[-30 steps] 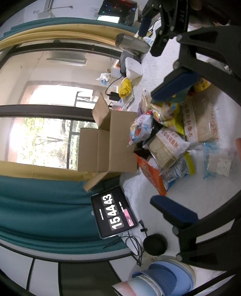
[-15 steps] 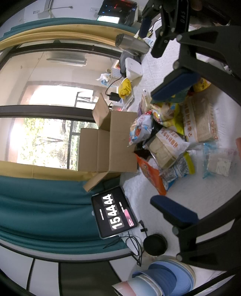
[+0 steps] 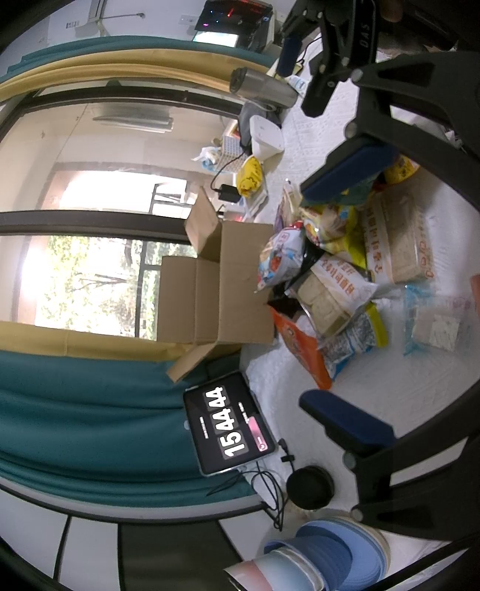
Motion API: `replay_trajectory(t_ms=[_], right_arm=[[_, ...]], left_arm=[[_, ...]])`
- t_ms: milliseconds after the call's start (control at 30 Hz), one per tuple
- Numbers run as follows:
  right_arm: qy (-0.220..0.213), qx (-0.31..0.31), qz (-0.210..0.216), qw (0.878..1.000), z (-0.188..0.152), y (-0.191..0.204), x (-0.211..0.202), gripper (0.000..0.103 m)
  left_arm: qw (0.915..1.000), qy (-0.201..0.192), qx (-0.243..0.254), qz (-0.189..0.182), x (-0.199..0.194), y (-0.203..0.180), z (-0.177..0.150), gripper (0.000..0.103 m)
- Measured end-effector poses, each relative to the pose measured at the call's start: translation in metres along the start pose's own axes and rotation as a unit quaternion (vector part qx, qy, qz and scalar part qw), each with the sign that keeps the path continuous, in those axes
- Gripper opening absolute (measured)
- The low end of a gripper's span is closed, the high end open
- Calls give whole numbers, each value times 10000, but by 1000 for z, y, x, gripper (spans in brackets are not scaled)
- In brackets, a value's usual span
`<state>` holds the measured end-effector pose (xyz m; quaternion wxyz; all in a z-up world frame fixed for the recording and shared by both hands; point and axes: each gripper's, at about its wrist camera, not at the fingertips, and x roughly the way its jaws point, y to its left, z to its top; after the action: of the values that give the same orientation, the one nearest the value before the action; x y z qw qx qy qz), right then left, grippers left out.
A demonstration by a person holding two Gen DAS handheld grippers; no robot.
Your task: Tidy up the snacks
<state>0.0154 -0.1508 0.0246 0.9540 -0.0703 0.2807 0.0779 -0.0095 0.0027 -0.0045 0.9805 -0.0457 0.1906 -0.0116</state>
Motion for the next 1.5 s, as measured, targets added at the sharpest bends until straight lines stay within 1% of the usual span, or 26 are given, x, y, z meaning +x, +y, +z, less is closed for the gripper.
replay_trajectory(t_ms=[467, 600, 767, 833, 967, 1067, 1200, 1267, 1300, 1367, 1433, 1467, 1500], right_arm=[[6, 0, 2, 10000, 0, 0, 1, 102], [26, -5, 5, 10000, 0, -1, 0, 102], [151, 16, 26, 9999, -12, 2, 5, 102], [250, 27, 27, 9997, -16, 2, 11, 102], [488, 11, 67, 9988, -25, 1, 25, 102], [698, 51, 68, 9975, -30, -5, 40, 102], [1030, 119, 105, 9946, -37, -12, 62, 102], [1114, 128, 148, 9936, -39, -13, 70, 102], [1163, 143, 189, 9929, -40, -14, 74, 102], [1199, 163, 331, 9921, -39, -14, 81, 102], [1182, 124, 477, 9918, -38, -13, 86, 102], [1172, 96, 539, 9916, -39, -12, 89, 102], [1192, 69, 609, 9910, -38, -11, 94, 102]], left_arm=[[10000, 3, 7, -1, -2, 0, -1, 102], [10000, 90, -1, 12, 1, 2, -2, 102], [9995, 294, 21, 58, 12, 4, -12, 102], [9990, 427, 31, 101, 19, 7, -18, 102], [9958, 873, 63, 253, 39, 18, -38, 102], [9915, 1247, 52, 366, 54, 28, -57, 102], [9853, 1651, -5, 442, 72, 38, -78, 102], [9834, 1776, -45, 371, 79, 40, -84, 102], [9809, 1918, -29, 309, 86, 40, -87, 103], [9755, 2189, -17, 217, 96, 38, -96, 102], [9677, 2514, -14, 191, 106, 36, -107, 103], [9659, 2583, -49, 179, 108, 37, -111, 103], [9662, 2570, -50, 185, 109, 38, -114, 102]])
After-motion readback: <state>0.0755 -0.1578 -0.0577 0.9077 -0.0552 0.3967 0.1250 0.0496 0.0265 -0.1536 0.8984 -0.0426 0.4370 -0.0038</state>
